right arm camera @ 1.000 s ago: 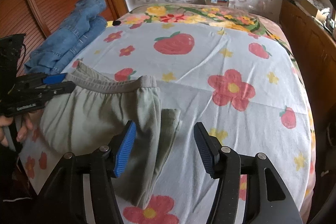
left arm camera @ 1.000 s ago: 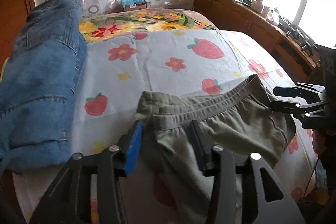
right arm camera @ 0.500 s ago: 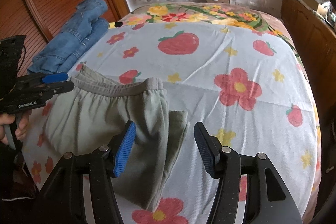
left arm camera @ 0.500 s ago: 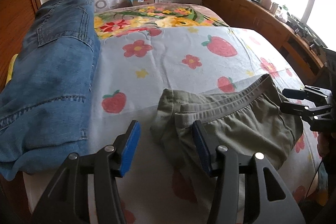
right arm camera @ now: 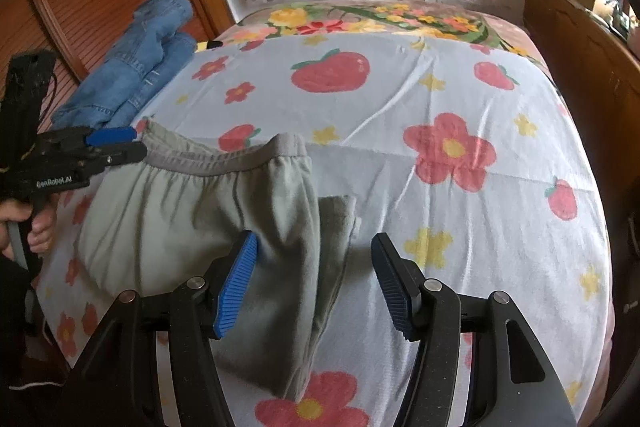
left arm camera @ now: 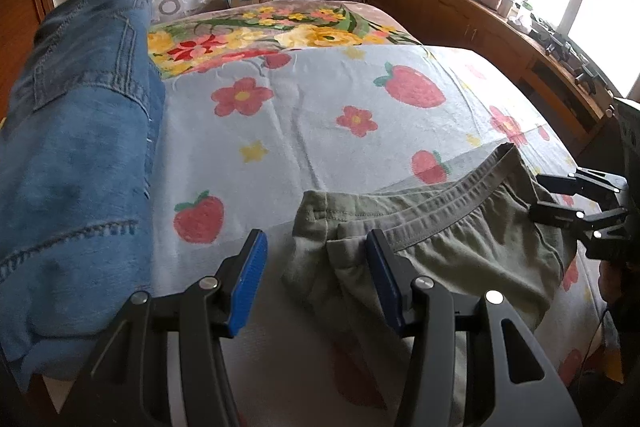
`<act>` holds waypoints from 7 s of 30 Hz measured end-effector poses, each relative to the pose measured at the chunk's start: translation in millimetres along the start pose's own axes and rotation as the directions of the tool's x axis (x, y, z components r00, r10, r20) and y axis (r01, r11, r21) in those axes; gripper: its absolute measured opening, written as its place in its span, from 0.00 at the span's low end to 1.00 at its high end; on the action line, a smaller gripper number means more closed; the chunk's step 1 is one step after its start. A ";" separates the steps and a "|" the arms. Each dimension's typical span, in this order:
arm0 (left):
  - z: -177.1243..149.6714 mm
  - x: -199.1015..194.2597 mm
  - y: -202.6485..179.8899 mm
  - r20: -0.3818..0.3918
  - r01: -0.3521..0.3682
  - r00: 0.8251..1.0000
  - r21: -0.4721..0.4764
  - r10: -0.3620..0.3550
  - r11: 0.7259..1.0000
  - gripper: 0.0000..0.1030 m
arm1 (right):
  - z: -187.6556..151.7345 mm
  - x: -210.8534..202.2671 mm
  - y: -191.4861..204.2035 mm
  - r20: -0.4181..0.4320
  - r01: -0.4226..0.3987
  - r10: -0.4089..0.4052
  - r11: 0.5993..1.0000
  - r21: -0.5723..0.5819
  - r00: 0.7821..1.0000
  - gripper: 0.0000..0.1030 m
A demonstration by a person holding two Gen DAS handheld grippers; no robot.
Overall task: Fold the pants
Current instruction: 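Grasp the folded pants edge with the right tool, then grasp the pants waistband with the left tool while the right tool lifts them, then carry the held grey-green pants with both tools toward the folded denim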
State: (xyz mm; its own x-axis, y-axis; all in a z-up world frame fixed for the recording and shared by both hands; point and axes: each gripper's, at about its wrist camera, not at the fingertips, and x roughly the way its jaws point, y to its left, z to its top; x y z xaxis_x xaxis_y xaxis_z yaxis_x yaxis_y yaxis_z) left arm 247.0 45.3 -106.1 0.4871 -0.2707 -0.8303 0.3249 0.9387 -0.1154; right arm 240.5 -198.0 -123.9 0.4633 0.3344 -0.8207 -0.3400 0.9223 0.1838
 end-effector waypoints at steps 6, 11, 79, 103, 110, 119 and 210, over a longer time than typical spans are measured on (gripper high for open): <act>-3.9 1.5 2.8 0.007 0.016 1.000 -0.013 -0.016 1.000 0.49 | 4.9 5.4 4.6 0.003 0.004 -0.004 1.000 -0.027 1.000 0.58; -6.2 3.0 5.2 0.015 0.031 0.999 -0.019 -0.031 0.999 0.50 | 3.7 0.9 11.7 0.042 -0.003 0.005 0.998 -0.069 0.999 0.09; -18.3 -30.4 -21.5 0.111 0.092 0.990 -0.048 -0.086 0.995 0.13 | 2.2 9.2 11.8 0.042 -0.043 0.046 0.997 -0.057 0.998 0.19; -28.2 -79.7 -53.3 0.215 0.063 0.975 0.007 -0.063 0.998 0.12 | -16.8 -49.3 30.0 0.150 -0.095 0.102 0.994 -0.053 0.983 0.12; -34.8 -93.3 -63.3 0.248 0.067 0.966 0.012 -0.068 0.998 0.11 | -27.4 -65.9 33.2 0.188 -0.087 0.098 0.994 -0.064 0.977 0.12; -40.9 -108.7 -82.2 0.276 0.062 0.959 0.035 -0.069 0.997 0.11 | -38.0 -89.2 31.0 0.250 -0.084 0.096 0.995 -0.059 0.964 0.11; 47.8 -173.1 85.6 0.467 -0.147 0.861 -0.150 0.201 0.978 0.11 | 185.7 -50.9 165.4 0.391 -0.061 0.277 0.874 -0.482 0.878 0.11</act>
State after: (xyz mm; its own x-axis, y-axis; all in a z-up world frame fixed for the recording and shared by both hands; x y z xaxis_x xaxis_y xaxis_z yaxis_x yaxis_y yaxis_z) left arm 229.2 162.3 53.8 0.8635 -0.1446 -0.4832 0.1250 0.9895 -0.0727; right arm 312.7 -26.4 48.8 0.6327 0.6247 -0.4576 -0.7199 0.6922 -0.0503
